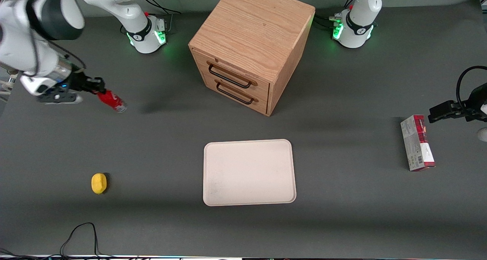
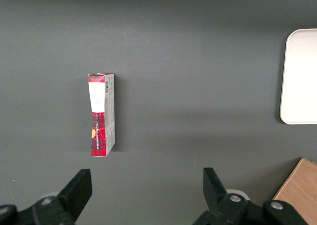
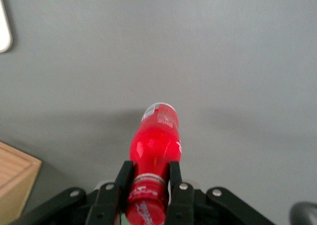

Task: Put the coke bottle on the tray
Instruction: 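Lift the red bottle and carry it over the white tray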

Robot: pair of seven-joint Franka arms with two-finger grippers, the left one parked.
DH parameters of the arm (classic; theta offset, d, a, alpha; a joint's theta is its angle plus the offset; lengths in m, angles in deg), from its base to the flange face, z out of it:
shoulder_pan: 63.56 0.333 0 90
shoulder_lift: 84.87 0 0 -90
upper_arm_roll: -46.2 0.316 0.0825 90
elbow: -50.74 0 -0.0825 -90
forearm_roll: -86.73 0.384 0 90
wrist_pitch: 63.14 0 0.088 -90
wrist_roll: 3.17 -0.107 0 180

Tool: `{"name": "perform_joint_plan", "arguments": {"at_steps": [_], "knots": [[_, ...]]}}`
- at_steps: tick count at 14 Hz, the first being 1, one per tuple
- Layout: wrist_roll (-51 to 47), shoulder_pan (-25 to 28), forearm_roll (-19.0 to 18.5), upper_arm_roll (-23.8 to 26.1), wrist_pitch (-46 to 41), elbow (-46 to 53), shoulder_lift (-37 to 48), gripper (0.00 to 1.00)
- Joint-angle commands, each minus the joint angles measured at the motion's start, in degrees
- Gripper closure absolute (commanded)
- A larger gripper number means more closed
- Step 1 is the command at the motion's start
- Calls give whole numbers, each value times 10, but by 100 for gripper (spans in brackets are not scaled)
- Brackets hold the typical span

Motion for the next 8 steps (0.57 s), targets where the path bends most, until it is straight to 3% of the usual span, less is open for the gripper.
{"name": "perform_joint_plan", "arguments": {"at_steps": [1, 5, 8], "knots": [[7, 4, 30, 23, -123, 246, -140, 96], [8, 4, 31, 69, -183, 473, -249, 96], [-30, 3, 43, 115, -176, 603, -353, 95]]}}
